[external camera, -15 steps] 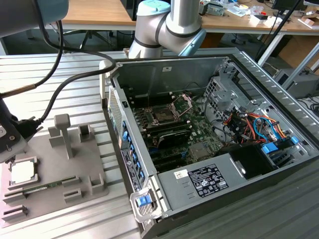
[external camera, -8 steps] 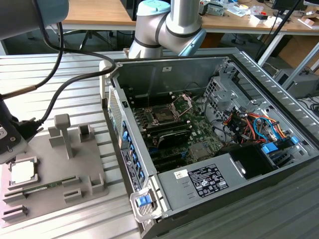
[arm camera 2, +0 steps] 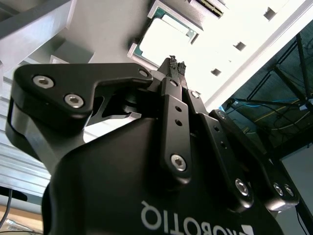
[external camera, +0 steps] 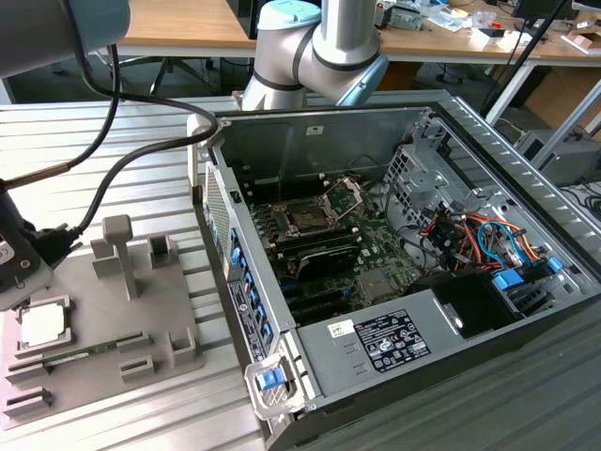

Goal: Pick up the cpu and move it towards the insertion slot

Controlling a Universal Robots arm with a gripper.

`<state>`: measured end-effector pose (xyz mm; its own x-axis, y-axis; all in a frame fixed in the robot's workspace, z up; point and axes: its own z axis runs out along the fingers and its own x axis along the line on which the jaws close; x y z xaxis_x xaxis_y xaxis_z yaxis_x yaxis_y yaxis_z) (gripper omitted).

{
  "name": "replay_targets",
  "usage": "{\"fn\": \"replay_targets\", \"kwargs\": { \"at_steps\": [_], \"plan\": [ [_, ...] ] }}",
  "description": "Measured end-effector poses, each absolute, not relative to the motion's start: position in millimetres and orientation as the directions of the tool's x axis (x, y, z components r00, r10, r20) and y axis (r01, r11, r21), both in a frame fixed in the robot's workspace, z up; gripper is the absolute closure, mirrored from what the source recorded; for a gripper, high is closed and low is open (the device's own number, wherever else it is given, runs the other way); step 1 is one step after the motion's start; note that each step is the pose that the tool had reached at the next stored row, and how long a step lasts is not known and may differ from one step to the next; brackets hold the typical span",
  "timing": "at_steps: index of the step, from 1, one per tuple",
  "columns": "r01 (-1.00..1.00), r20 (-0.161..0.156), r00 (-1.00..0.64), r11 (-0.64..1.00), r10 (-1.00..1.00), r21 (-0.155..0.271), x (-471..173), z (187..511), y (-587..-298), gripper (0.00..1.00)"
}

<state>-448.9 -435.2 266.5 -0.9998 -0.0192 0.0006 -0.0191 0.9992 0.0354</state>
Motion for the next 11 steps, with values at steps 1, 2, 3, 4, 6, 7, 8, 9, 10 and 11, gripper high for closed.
{"fn": "replay_targets", "kwargs": {
  "at_steps": [1, 2, 3, 4, 6, 7, 8, 9, 10, 11],
  "plan": [
    [-0.019, 0.0, -1.0, 0.999, -0.019, 0.035, -448.9, 266.3, -435.1, 0.89],
    [-0.019, 0.001, -1.0, 0.999, -0.019, 0.035, -448.9, 266.1, -435.1, 0.89],
    [-0.019, 0.001, -1.0, 0.999, -0.019, 0.035, -448.9, 265.8, -435.1, 0.89],
    [-0.019, 0.001, -1.0, 0.999, -0.019, 0.035, -448.9, 265.6, -435.2, 0.89],
    [-0.019, 0.001, -1.0, 0.999, -0.019, 0.035, -448.9, 264.9, -435.2, 0.89],
    [-0.019, 0.001, -1.0, 0.999, -0.019, 0.035, -448.9, 264.7, -435.1, 0.89],
    [-0.019, 0.001, -1.0, 0.999, -0.019, 0.035, -448.9, 264.2, -435.2, 0.89],
    [-0.019, 0.001, -1.0, 0.999, -0.019, 0.035, -448.9, 263.9, -435.1, 0.89],
    [-0.019, 0.001, -1.0, 0.999, -0.019, 0.035, -448.9, 263.7, -435.1, 0.89],
    [-0.019, 0.001, -1.0, 0.999, -0.019, 0.035, -449.0, 263.5, -435.1, 0.89]
  ]
}}
